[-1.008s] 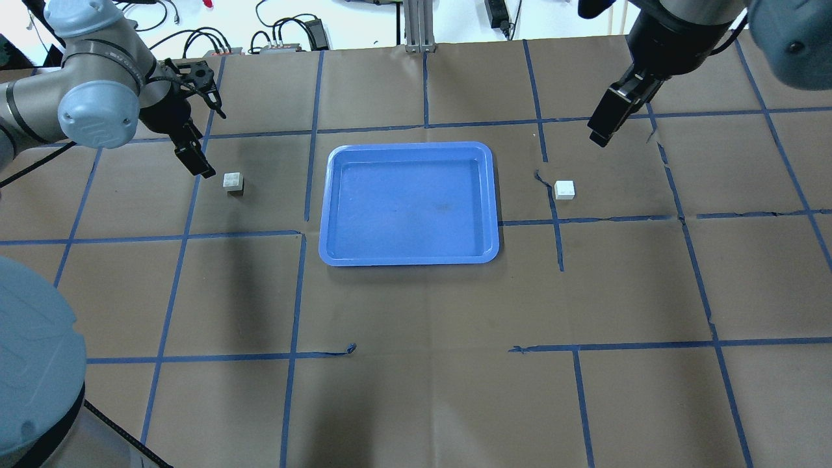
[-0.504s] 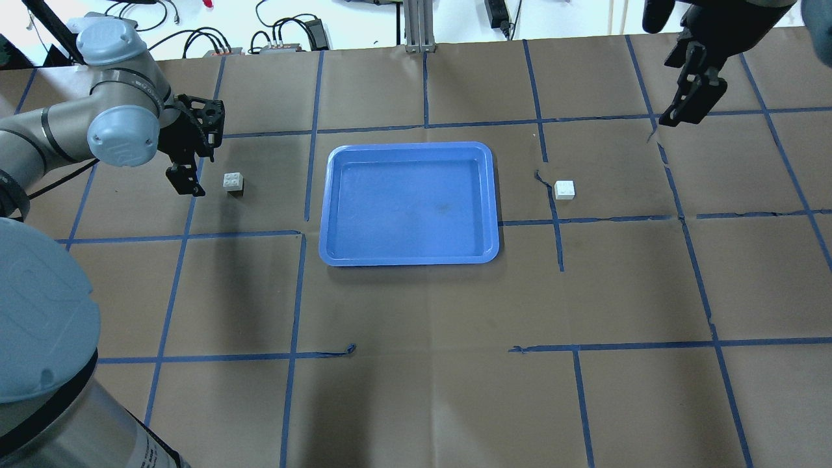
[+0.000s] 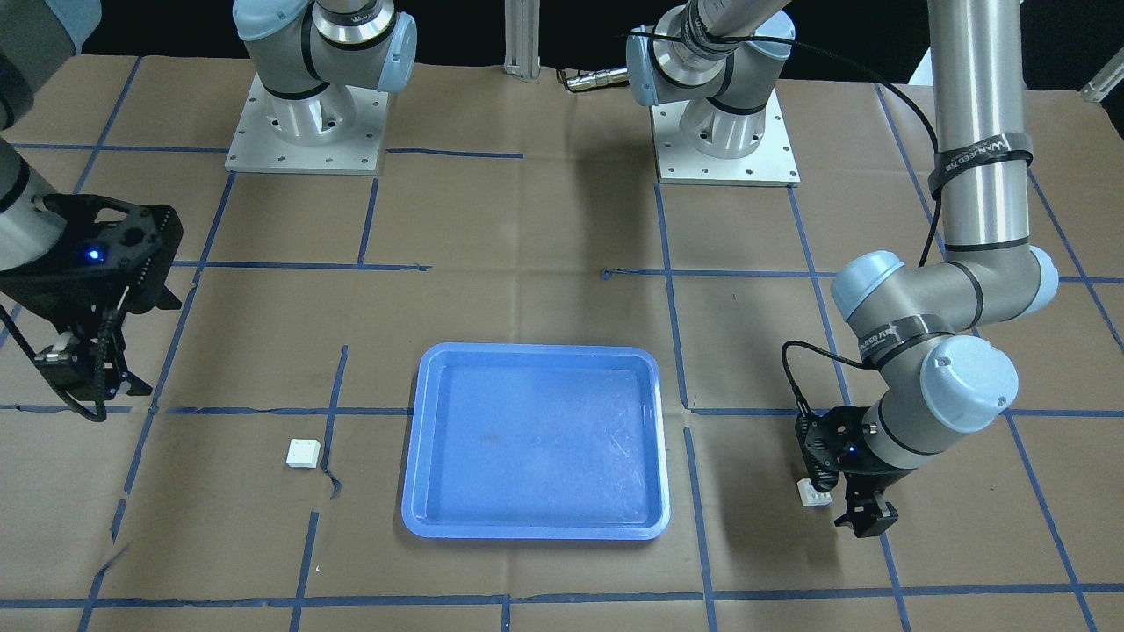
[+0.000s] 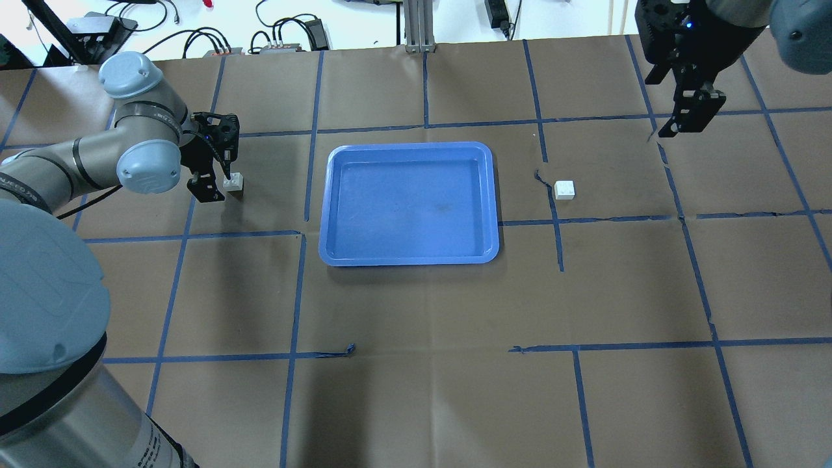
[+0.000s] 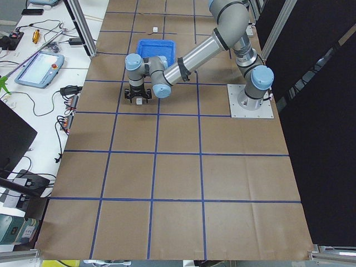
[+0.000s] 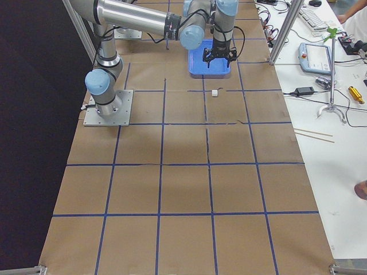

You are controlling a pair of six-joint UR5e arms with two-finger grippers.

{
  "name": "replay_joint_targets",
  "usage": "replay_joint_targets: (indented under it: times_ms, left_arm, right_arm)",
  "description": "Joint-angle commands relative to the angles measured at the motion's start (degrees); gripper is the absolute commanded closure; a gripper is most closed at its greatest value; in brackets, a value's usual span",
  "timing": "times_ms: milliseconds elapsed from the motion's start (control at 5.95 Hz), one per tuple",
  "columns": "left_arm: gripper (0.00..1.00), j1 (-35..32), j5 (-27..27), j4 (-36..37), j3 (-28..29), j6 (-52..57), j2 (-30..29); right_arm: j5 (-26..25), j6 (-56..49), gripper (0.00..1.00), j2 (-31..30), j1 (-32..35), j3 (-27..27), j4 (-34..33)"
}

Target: Assemble white blocks and place on blue tray

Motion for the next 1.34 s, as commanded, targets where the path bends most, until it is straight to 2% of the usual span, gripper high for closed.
replay_joint_targets:
  times_ms: [0, 168, 336, 504, 672, 840, 1008, 1176]
  left_arm:
    - [0.02, -0.08, -2.24, 2.63, -0.56, -0.24, -0.42]
    - [0.07, -0.25, -2.25, 2.62, -0.56, -0.16, -0.51]
    - [0.22, -0.17, -2.25, 2.36, -0.64, -0.24, -0.95]
    - [0.36, -0.25, -1.99, 0.27, -0.56, -0.33, -0.95]
    - [0.52, -0.17, -1.9, -2.01, -0.38, -0.33, 0.27]
    - [0.78, -0.17, -1.98, -4.03, -0.21, -0.42, 0.8]
    - [0.9, -0.17, -1.72, -4.23, 0.58, -0.42, 1.15]
    - [0.91, -0.51, -1.81, -4.84, 0.67, -0.77, 2.03]
  right_arm:
    - [5.07, -4.38, 0.0, 6.4, -0.03, 0.25, -1.13]
    - [8.56, -7.2, 0.0, 9.83, -0.03, 0.25, -2.27]
    - [10.94, -7.14, 0.0, 12.56, -0.03, 0.51, -5.07]
    - [10.97, -7.14, 0.0, 16.42, -0.03, 0.6, -9.88]
    - [10.97, -6.79, 0.0, 18.63, -0.03, 1.99, -14.19]
    - [10.97, -6.53, 0.0, 18.65, -0.2, 5.4, -18.85]
    - [11.4, -4.27, 0.0, 18.48, -0.2, 8.65, -23.42]
    - [12.1, -2.42, 0.0, 18.39, -0.2, 10.34, -25.47]
